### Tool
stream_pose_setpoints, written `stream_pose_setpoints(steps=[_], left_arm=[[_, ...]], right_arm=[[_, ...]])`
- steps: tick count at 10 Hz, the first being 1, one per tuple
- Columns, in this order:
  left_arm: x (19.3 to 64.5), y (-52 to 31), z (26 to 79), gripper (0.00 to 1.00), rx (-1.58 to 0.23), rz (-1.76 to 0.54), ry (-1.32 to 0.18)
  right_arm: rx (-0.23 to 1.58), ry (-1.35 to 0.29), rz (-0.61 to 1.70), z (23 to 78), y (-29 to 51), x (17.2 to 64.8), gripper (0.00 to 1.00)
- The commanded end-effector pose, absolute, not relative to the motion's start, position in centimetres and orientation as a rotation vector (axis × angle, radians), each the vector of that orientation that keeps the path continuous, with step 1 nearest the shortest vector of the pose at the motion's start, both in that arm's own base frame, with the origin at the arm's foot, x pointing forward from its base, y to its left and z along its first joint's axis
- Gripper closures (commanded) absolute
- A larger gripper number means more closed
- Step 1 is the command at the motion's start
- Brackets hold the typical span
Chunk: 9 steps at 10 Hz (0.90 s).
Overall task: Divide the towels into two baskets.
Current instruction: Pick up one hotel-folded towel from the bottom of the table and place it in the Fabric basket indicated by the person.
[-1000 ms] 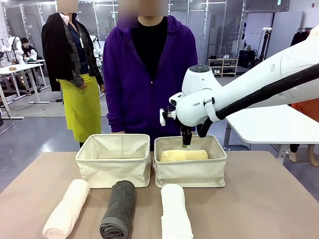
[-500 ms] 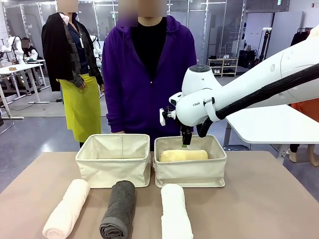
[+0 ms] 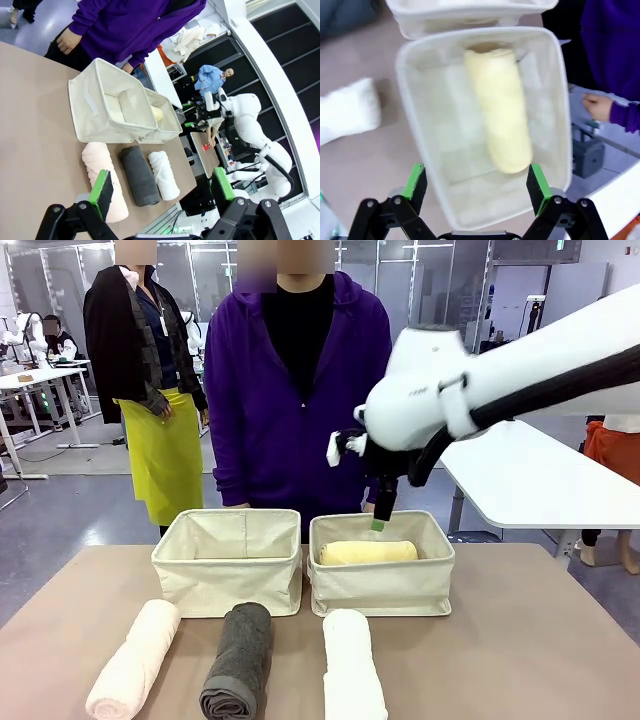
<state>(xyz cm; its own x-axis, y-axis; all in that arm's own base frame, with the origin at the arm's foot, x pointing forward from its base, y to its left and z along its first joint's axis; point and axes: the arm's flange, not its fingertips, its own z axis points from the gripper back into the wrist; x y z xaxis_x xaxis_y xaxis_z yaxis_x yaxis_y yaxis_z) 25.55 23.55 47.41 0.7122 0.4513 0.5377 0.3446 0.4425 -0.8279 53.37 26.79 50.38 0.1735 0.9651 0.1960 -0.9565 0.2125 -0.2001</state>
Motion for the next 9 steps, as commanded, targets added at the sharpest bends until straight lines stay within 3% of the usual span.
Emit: stream_pose_setpoints(steps=[1, 5, 9], left_arm=[[25.5, 23.8, 47.6, 0.0, -1.162, 0.065, -0.841], [25.5, 23.8, 47.6, 0.0, -1.162, 0.065, -0.841], [25.5, 23.8, 47.6, 0.0, -1.162, 0.065, -0.841]], right_arm=[[0.19, -0.355, 1.141, 51.8, 20.3, 49.2, 0.0], [0.593, -0.406, 0.812, 50.6, 5.8, 41.6, 0.0], [1.109, -0.63, 0.51, 44.0, -9.4, 33.8, 0.0]])
